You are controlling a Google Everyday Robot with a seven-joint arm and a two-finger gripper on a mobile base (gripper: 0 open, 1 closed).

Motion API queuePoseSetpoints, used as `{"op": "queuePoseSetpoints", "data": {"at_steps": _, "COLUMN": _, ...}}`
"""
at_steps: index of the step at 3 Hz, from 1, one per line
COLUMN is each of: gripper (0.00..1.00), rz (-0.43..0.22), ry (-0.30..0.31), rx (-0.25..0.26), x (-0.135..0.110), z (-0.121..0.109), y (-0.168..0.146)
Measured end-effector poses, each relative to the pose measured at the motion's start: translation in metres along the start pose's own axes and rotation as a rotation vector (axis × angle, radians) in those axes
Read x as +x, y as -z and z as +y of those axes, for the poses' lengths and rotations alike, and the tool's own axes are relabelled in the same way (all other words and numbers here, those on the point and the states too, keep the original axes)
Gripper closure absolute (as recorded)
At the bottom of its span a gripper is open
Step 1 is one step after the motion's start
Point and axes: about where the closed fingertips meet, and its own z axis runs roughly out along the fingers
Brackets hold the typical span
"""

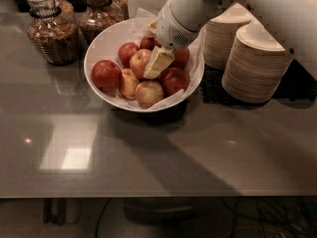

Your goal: Pick apple from white bowl

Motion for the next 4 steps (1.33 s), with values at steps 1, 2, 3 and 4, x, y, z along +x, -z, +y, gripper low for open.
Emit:
{"op": "queuePoseSetpoints", "data": {"at_steps": 1, "gripper": 0.66, "rz": 0.0, "ry": 0.0, "rx": 0.0, "x": 0.0, "z": 0.0, "y": 0.0}}
{"op": "queuePoseSetpoints", "data": {"at_steps": 2, "gripper": 0.89, "rz": 0.0, "ry": 0.0, "rx": 0.0, "x": 0.0, "z": 0.0, "y": -0.0001}}
{"op": "queuePoseSetpoints", "data": {"at_steps": 3, "gripper": 1.0, "rz": 0.0, "ry": 0.0, "rx": 0.0, "x": 0.0, "z": 0.0, "y": -0.0001}}
{"op": "queuePoseSetpoints", "data": {"at_steps": 4, "gripper": 1.0, "rz": 0.0, "ry": 0.0, "rx": 0.0, "x": 0.0, "z": 0.0, "y": -0.0001}}
